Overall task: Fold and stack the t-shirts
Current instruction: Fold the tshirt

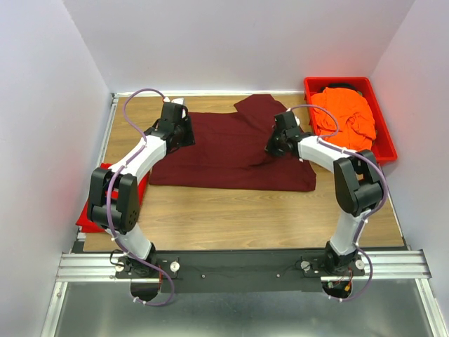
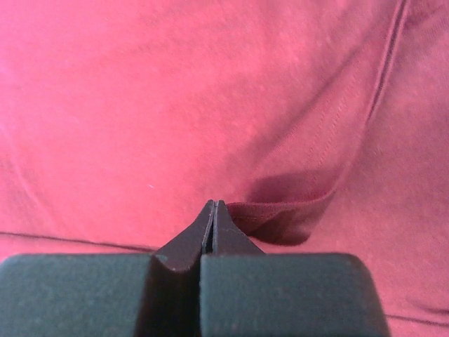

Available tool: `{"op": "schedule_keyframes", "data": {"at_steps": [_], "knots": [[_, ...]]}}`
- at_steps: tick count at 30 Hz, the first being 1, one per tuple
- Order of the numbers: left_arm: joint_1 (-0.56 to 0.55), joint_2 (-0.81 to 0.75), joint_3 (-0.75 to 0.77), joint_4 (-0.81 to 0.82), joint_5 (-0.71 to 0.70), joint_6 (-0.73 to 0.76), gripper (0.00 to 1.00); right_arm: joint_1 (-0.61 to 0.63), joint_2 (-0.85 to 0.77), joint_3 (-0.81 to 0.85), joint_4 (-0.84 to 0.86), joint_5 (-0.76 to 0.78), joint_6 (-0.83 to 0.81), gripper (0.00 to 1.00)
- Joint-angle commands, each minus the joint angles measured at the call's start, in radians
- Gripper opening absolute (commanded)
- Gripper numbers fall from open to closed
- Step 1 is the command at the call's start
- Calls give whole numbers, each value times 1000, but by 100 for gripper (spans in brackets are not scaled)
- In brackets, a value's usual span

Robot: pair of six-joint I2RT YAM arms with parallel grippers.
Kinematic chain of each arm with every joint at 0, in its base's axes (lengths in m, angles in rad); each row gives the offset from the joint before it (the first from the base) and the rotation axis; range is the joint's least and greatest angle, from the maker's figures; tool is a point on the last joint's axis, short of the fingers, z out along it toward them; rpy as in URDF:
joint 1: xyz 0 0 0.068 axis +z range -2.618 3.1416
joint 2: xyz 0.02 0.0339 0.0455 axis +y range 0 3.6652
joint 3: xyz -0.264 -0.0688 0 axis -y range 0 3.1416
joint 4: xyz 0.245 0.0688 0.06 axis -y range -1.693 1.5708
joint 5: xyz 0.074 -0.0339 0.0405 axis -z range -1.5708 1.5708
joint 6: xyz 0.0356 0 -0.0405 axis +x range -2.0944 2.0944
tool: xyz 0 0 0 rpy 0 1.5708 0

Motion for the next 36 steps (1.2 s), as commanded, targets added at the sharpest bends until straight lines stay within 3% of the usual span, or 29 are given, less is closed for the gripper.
{"op": "schedule_keyframes", "data": {"at_steps": [1,16,18,20,21,24,27,36], "knots": [[9,-16,-11,12,9,15,51,6,41,72,-2,-24,-22,0],[17,-9,-11,12,37,23,50,14,243,303,-10,-42,-100,0],[18,-8,-11,12,38,25,51,14,256,317,-10,-42,-119,8],[18,-9,-12,14,34,21,50,14,257,329,-10,-42,-131,24],[18,-11,-14,14,34,18,50,13,250,330,-10,-42,-142,45],[26,-17,-21,14,45,-1,51,14,193,311,-10,-22,-156,71],[44,-37,-37,18,45,-37,51,13,90,245,-19,39,-151,83],[81,-131,-213,98,40,-201,51,13,-151,-81,-48,90,-44,84]]}}
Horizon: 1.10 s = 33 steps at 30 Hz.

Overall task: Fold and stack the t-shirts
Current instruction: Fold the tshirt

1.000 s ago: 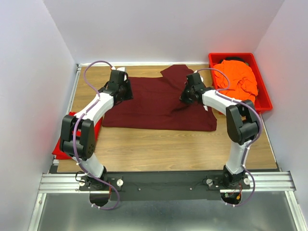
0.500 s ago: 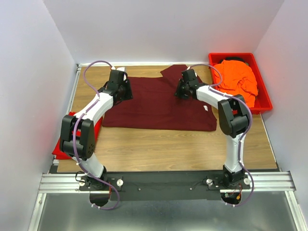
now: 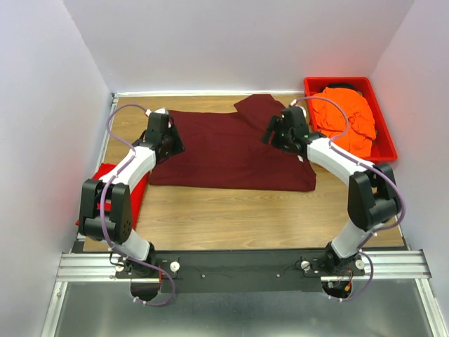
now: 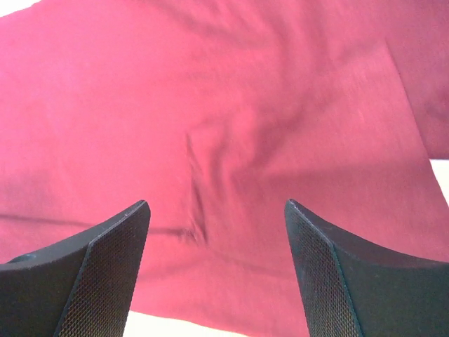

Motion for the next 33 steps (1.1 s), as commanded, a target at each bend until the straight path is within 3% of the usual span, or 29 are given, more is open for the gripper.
{"op": "schedule_keyframes", "data": {"at_steps": [1,20,33], "knots": [[-4,-35,-90,68,14,-101,51,5,-49,-153,-31,37,70,84],[-19,3,-294,163,-78,-209,51,-22,-175,-481,-31,83,146,85],[-61,-75,-412,86,-127,-330,50,-168,-268,-557,-77,11,87,86]]}}
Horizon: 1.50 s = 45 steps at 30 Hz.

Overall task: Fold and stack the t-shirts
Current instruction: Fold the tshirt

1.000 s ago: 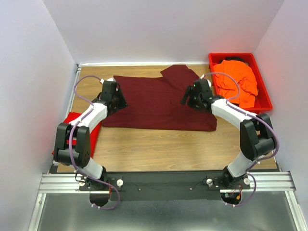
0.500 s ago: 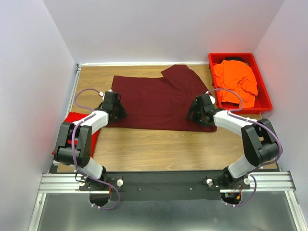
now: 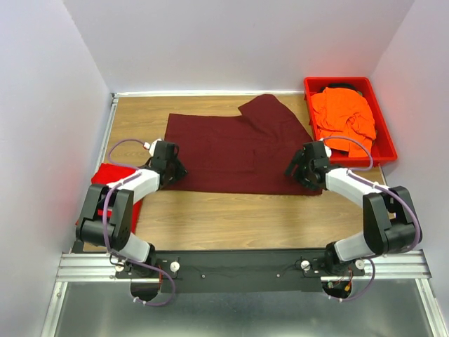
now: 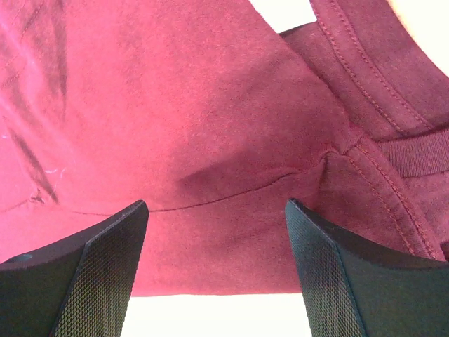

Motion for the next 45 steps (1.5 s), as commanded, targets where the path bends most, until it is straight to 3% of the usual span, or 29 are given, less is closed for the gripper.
{"op": "schedule_keyframes", "data": {"at_steps": [1,7,16,21,29,38,42,45], "knots": [[-29,-39,-59,-117,-62,-45,50,-25,-3,-40,-106,4,-42,86],[-40,-117,-85,-183,-79,-60,50,-42,-14,-65,-122,-7,-60,87],[3,-154,129,-348,-315,19,49,-46,-5,22,-133,-79,-103,86],[32,-82,192,-365,-392,35,40,-48,-14,91,-135,-91,-120,86],[57,67,313,-319,-358,47,40,-45,76,263,-122,-79,-140,86],[84,350,706,-232,-279,94,43,-43,328,564,-93,-30,-148,85],[86,547,1002,-298,-376,171,52,-45,437,692,-72,-4,-174,85],[92,691,1196,-376,-446,232,53,-43,524,815,-70,18,-204,85]]}}
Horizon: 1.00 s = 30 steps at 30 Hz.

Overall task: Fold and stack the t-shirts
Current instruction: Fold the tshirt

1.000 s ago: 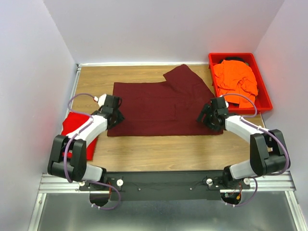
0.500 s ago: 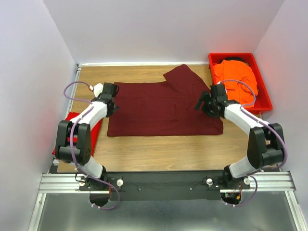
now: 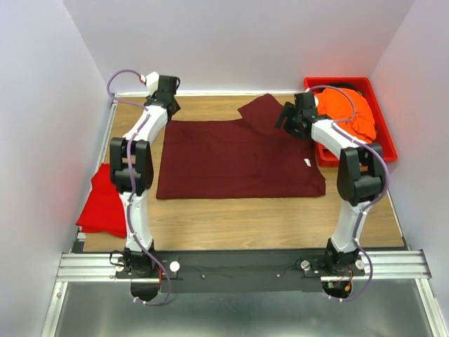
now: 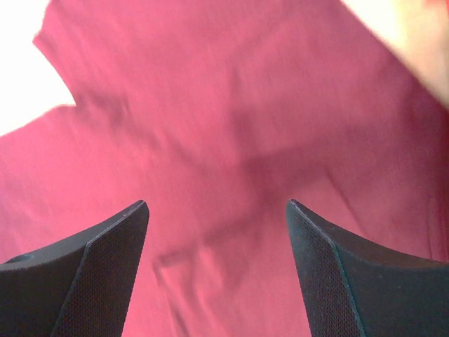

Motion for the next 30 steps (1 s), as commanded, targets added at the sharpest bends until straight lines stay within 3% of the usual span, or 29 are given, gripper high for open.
{"op": "schedule_keyframes", "data": {"at_steps": [1,5,8,30], "knots": [[15,174,240,-129,-126,129,53,-5,102,162,20,53,-52,85],[32,339,444,-203,-114,184,51,-3,162,241,21,24,-55,85],[38,398,489,-217,-88,206,47,-3,193,268,26,14,-58,84],[44,493,524,-214,59,217,43,-5,230,284,50,-28,-68,82]]}}
